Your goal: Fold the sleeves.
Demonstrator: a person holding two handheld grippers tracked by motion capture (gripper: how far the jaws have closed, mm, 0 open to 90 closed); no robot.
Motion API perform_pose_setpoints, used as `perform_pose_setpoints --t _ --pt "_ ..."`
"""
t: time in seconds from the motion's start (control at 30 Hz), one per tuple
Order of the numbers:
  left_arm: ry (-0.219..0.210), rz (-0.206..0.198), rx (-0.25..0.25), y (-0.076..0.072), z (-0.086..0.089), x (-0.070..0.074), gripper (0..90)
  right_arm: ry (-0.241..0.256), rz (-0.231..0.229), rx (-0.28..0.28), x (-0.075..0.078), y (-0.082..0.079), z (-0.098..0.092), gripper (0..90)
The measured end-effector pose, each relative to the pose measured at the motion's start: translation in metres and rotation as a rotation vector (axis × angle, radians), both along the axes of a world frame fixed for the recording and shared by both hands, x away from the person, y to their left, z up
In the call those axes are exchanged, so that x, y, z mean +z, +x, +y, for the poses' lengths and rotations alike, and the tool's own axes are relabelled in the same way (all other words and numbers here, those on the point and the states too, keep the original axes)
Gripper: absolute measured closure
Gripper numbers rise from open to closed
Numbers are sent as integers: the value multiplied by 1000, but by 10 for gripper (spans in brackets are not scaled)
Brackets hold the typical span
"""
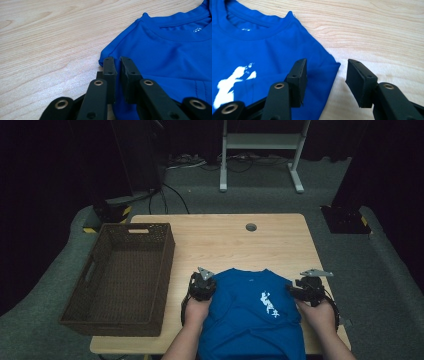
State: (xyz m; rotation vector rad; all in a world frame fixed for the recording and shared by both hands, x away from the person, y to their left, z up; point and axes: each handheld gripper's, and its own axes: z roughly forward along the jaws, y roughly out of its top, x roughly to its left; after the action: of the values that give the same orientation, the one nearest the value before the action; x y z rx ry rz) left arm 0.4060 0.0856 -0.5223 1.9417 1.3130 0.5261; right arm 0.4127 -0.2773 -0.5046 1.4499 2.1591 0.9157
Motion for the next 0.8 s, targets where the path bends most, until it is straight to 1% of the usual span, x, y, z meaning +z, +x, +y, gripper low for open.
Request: perform_pose_setpoints --t 0.13,0.2,0.27,0.33,0.43,0.57,0.63,0.73,0.8 --pt "-1 0 0 0 0 0 828 -21 12 -2 -2 6 3 533" --pt "0 2 -2 1 0 0 829 -26 20 5 -2 7 4 564" --pt "3 1 -4 1 0 0 832 -47 33 11 -4 8 6 576" --pt "5 1 -6 1 0 0 834 -45 27 11 -5 7 6 586" --pt "17 4 -11 1 -1 1 841 -47 24 17 -5 5 7 640" --pt "22 6 -16 2 -1 2 852 -42 24 43 -5 3 10 779" --pt "34 7 -20 3 -2 3 857 -39 30 59 -4 3 11 847" --pt "42 -10 -22 7 -1 8 861 -68 16 62 -4 3 15 865" --pt "41 -28 -27 10 -1 14 862 -74 -3 54 -2 4 15 868"
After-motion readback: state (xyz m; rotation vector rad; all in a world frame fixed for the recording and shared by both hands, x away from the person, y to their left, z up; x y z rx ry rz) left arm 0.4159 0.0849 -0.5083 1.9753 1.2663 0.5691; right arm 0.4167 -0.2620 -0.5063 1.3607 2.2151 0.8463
